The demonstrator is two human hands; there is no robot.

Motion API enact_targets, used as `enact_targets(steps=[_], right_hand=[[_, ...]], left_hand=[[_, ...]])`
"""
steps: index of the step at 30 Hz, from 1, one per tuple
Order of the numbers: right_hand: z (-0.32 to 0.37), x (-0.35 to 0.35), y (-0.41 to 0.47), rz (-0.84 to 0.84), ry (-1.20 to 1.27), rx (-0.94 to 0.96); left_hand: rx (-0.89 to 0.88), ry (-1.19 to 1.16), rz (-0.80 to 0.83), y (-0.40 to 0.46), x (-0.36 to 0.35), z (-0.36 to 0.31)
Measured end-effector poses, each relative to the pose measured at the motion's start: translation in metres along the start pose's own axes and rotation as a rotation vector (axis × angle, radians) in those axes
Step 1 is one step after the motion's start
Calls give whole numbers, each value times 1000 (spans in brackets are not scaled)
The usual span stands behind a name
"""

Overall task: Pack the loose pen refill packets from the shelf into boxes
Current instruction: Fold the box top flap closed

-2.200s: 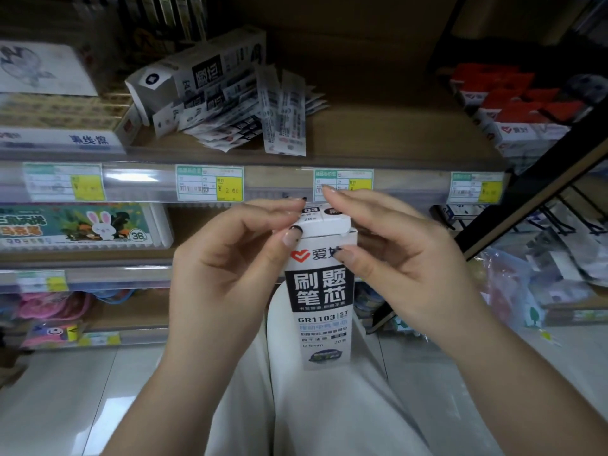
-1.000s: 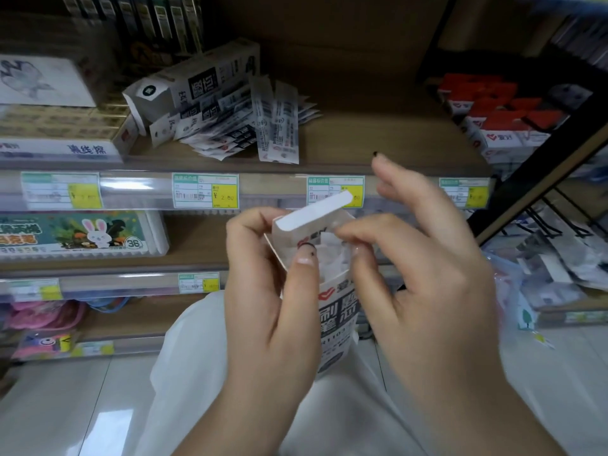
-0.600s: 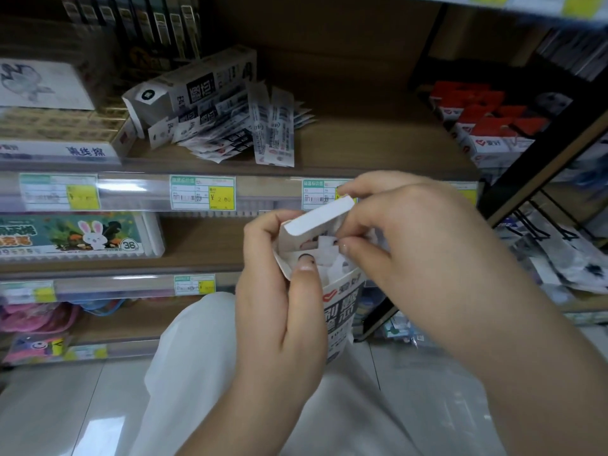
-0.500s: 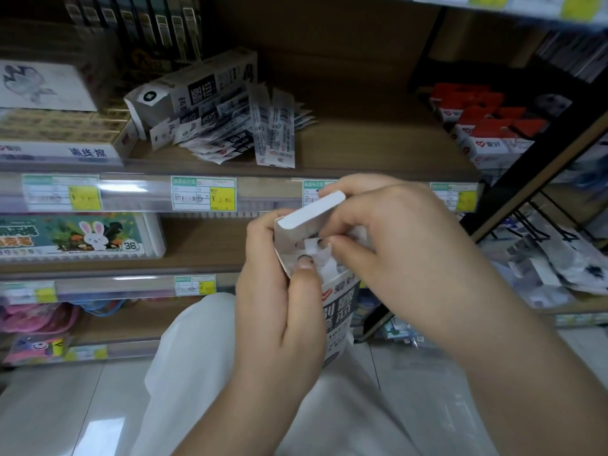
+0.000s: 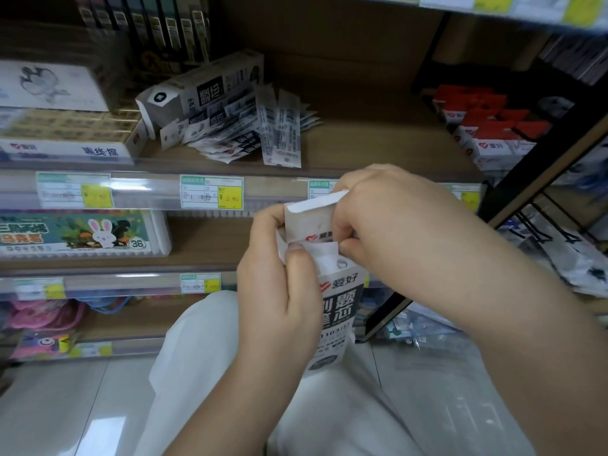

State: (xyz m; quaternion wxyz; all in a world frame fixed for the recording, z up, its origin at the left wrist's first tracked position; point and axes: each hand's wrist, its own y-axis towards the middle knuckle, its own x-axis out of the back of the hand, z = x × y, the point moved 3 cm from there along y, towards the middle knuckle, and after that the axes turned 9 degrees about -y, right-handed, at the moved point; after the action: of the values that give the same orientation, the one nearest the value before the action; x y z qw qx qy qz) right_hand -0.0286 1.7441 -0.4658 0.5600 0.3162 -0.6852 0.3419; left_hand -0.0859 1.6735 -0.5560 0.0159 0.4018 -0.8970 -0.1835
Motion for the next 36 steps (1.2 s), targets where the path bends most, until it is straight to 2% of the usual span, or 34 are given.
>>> enact_targets(steps=[5, 12, 14, 20, 22, 29, 36], right_hand=[[-6, -1, -3, 72, 103, 45], [-12, -4, -6, 99, 100, -28], [-13, -7, -9, 12, 132, -35], [-14, -8, -27, -486, 363, -38], [-13, -8, -28, -523, 360, -45], [-9, -2, -24, -261, 201, -73], [5, 11, -12, 45, 98, 48]], left_hand=[[-29, 50, 90, 0, -2, -7], [-2, 20, 133, -5, -5, -8], [8, 7, 96, -5, -3, -7], [22, -35, 90, -3, 1, -8], [20, -32, 108, -3, -1, -10], [23, -12, 133, -4, -2, -10], [22, -3, 195, -3, 1, -11]])
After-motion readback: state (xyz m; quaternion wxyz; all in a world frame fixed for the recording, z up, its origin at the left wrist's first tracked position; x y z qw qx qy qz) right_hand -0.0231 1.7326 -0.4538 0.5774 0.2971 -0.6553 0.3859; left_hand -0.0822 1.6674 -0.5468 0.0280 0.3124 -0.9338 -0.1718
